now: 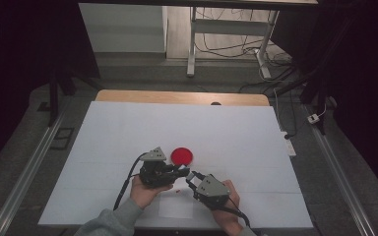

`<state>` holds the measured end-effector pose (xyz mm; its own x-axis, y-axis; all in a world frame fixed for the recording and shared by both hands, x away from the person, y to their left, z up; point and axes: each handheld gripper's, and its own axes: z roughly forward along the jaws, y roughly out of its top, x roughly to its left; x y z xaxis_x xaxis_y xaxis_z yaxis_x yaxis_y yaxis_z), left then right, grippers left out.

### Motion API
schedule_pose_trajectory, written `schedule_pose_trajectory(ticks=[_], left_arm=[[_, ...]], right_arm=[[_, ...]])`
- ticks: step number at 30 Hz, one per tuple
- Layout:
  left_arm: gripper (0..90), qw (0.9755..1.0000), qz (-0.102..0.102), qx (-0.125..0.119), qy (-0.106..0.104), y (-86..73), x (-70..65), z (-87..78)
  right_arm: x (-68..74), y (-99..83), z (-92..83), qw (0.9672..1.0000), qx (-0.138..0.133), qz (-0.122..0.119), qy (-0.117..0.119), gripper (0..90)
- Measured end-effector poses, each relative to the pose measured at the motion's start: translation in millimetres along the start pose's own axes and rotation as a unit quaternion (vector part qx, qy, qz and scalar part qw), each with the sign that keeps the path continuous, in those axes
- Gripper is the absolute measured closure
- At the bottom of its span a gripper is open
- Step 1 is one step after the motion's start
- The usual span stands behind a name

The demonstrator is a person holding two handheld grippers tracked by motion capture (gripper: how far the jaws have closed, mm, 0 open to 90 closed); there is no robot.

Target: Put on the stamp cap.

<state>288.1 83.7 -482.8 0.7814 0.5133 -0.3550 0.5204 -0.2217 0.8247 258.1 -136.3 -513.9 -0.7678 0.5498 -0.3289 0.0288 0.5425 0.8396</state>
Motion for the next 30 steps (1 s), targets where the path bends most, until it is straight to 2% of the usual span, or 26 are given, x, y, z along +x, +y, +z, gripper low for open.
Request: schedule_pose_trajectory(ticks=[4, 13, 17, 26, 30], left_arm=[[75.3, 1.0, 0.004, 0.0, 0.003, 1.0, -0.6, -1.8], [75.3, 0.9998, 0.008, -0.013, 0.008, 3.9, 4.1, -12.3], [75.3, 0.9998, 0.01, -0.017, 0.01, 5.1, 5.4, -15.8], [75.2, 0.9995, 0.022, -0.02, 0.015, 7.4, 6.0, -22.6], [75.2, 0.9992, 0.028, -0.018, 0.021, 7.9, 6.9, -26.9]], right_arm=[[-2.4, -0.6, -0.9, 0.9999, -0.003, 0.011, 0.007, 59.4], [-18.0, -7.1, -7.5, 0.9978, -0.008, 0.055, 0.037, 50.5], [-25.6, -10.5, -12.9, 0.9965, -0.008, 0.072, 0.041, 49.5], [-40.4, -20.0, -23.4, 0.9947, 0.001, 0.09, 0.048, 49.0], [-51.6, -28.0, -33.2, 0.9941, 0.008, 0.098, 0.045, 49.0]])
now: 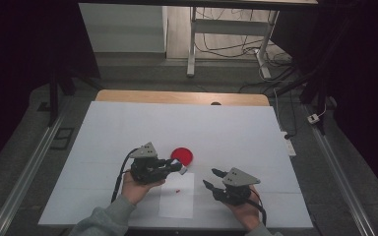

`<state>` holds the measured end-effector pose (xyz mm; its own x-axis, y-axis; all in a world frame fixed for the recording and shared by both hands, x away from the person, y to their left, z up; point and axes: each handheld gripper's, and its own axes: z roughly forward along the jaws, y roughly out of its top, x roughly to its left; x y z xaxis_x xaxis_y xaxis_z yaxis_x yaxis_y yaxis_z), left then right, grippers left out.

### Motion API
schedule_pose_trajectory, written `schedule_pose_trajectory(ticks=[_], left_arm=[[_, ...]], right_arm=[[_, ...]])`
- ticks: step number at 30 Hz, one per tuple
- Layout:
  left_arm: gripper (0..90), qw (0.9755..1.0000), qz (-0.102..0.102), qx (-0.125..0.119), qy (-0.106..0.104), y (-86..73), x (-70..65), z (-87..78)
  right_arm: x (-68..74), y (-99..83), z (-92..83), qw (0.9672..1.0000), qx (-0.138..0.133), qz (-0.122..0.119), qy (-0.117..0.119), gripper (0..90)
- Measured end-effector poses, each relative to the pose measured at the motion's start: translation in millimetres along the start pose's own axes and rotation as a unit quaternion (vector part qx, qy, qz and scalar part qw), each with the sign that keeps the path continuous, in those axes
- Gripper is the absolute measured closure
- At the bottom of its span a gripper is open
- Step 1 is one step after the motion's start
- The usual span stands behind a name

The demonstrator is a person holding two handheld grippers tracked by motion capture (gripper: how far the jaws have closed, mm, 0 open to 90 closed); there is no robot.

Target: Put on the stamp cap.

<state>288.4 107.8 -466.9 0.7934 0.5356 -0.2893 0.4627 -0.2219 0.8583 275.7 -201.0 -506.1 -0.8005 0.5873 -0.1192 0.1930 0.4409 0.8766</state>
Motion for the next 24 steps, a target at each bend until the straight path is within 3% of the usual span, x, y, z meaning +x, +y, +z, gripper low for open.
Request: schedule_pose_trajectory(ticks=[13, 24], left_arm=[[75.2, 0.9998, 0.011, 0.002, 0.018, 1.4, 8.8, -20.2], [75.2, 0.999, 0.01, -0.003, 0.042, 0.1, 19.4, -35.9]], right_arm=[[-39.8, -22.8, -44.1, 0.9987, 0.005, 0.034, -0.036, 49.2], [-53.9, -33.5, -57.7, 0.9972, 0.007, 0.054, -0.052, 49.3]])
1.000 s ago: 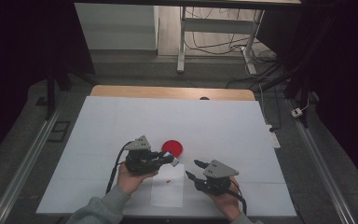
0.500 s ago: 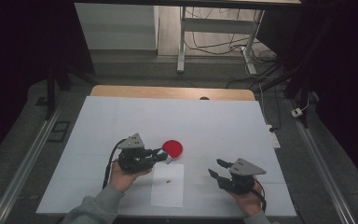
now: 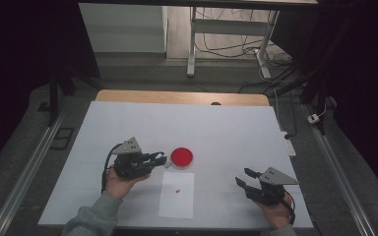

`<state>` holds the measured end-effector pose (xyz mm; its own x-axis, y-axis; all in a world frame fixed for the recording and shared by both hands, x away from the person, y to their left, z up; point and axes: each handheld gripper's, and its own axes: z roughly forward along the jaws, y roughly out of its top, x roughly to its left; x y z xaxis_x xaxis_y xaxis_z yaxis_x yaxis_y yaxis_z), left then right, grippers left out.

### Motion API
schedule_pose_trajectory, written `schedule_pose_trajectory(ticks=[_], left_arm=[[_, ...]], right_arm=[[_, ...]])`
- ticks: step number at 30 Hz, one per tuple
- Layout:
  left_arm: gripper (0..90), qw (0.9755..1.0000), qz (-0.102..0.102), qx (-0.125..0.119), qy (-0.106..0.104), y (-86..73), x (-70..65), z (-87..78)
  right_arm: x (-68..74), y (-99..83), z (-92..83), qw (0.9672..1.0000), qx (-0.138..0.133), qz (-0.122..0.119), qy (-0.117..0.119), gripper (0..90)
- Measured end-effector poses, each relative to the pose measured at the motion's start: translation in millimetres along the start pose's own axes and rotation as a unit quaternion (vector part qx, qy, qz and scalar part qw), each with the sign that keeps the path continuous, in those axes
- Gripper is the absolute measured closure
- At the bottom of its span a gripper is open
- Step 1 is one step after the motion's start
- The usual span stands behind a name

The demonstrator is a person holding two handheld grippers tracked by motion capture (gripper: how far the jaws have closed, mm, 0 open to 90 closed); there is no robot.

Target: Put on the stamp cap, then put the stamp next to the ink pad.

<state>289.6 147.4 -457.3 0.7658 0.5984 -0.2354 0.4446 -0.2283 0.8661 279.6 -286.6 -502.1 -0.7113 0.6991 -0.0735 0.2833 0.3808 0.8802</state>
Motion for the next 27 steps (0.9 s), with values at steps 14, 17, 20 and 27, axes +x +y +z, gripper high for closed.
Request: schedule_pose_trajectory(ticks=[14, 17, 20, 27], left_arm=[[75.2, 0.9993, 0.005, 0.003, 0.038, -1.4, 15.7, -17.0], [75.1, 0.9986, 0.003, 0.006, 0.052, -2.9, 21.4, -20.2], [75.1, 0.9982, -0.003, 0.009, 0.06, -5.5, 27.7, -22.0], [75.0, 0.9971, -0.015, 0.014, 0.073, -9.9, 37.4, -22.8]], right_arm=[[1.0, 0.0, 3.9, 1.0, 0.006, -0.004, 0.0, 49.5], [0.9, 0.0, 3.8, 1.0, 0.006, -0.003, -0.001, 49.5], [1.0, 0.0, 4.0, 1.0, 0.006, -0.004, -0.001, 49.5], [1.8, -0.3, 5.4, 0.9999, 0.009, -0.009, -0.002, 49.5]])
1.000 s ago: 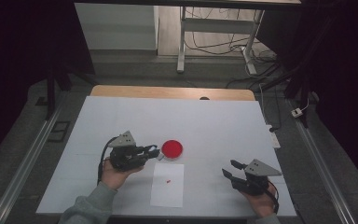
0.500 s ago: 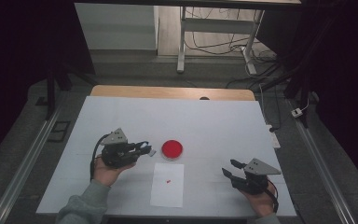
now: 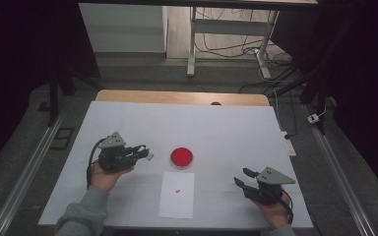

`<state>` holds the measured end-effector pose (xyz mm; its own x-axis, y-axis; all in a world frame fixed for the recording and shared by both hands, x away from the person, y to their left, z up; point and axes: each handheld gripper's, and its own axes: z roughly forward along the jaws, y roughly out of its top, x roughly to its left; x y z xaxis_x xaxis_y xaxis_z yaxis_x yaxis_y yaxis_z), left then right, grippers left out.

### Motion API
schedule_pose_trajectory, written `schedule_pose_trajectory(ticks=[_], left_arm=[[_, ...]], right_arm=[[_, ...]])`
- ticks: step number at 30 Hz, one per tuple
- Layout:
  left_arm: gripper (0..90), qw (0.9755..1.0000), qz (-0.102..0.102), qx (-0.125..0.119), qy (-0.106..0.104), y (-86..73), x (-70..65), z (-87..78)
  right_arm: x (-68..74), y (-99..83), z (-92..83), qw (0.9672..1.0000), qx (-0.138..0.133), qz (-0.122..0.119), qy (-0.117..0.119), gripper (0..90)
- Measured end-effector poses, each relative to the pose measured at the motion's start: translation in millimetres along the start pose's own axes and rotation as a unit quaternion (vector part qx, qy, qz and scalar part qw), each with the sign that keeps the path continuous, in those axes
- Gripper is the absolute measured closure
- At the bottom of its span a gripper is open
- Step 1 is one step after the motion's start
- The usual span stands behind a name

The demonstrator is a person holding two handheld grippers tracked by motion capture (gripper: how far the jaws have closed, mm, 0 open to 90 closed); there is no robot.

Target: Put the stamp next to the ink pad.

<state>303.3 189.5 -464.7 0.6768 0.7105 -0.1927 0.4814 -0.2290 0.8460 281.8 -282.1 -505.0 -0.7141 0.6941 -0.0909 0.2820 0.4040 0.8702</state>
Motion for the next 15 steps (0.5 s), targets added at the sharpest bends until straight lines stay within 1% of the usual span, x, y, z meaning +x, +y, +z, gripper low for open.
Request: schedule_pose_trajectory(ticks=[3, 7, 10, 12, 15], left_arm=[[74.9, 1.0, -0.003, 0.002, 0.003, -1.0, 2.3, 0.6], [74.9, 0.9999, -0.001, 0.009, 0.014, -2.8, 4.5, 4.1], [74.9, 0.9995, 0.001, 0.02, 0.023, -5.2, 6.0, 8.6], [74.9, 0.9993, 0.003, 0.027, 0.026, -7.2, 6.7, 12.4], [74.8, 0.9984, 0.008, 0.043, 0.035, -9.9, 7.7, 18.8]], right_arm=[[0.2, 0.0, 0.3, 1.0, 0.001, 0.0, 0.0, 49.5], [0.0, 0.0, 0.6, 1.0, 0.001, -0.001, -0.001, 49.5], [0.2, 0.0, 0.8, 1.0, 0.002, -0.001, -0.001, 49.5], [0.3, 0.1, 0.8, 1.0, 0.002, -0.001, -0.002, 49.5], [0.5, -0.1, 1.3, 1.0, 0.004, -0.001, -0.001, 49.5]])
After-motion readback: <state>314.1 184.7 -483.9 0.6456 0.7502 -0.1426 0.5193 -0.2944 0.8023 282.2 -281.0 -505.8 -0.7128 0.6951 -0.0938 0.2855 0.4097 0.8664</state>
